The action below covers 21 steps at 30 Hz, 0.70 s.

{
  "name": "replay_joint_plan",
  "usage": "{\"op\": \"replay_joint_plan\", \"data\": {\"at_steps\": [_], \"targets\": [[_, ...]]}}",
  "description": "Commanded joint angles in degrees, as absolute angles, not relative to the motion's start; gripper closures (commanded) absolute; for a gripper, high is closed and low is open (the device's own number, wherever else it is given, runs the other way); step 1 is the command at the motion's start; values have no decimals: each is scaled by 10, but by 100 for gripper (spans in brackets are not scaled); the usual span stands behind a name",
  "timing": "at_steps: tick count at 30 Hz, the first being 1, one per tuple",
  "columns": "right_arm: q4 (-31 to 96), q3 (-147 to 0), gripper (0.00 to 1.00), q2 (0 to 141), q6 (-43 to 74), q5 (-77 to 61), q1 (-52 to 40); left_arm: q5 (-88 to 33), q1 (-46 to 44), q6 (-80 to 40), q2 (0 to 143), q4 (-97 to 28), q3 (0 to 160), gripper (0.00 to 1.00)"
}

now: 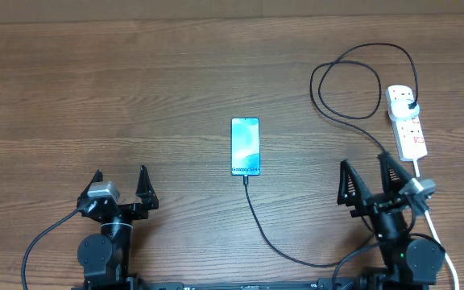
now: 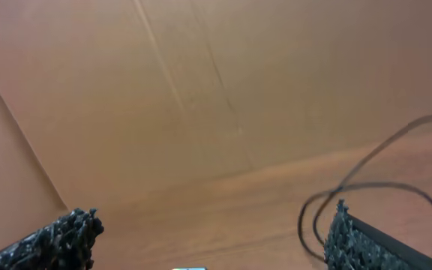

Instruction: Plug charger to phone and switch on socket

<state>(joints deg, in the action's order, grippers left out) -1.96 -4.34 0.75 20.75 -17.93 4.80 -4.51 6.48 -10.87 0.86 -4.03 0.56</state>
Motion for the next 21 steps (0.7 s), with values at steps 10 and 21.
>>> {"op": "replay_joint_plan", "data": {"at_steps": [10,21], "targets": [[40,-4,0,3,206,-104,45,-44,65,-118,4,-41,3,0],[39,-5,0,6,206,-97,45,-44,65,-118,4,-41,3,0]]}}
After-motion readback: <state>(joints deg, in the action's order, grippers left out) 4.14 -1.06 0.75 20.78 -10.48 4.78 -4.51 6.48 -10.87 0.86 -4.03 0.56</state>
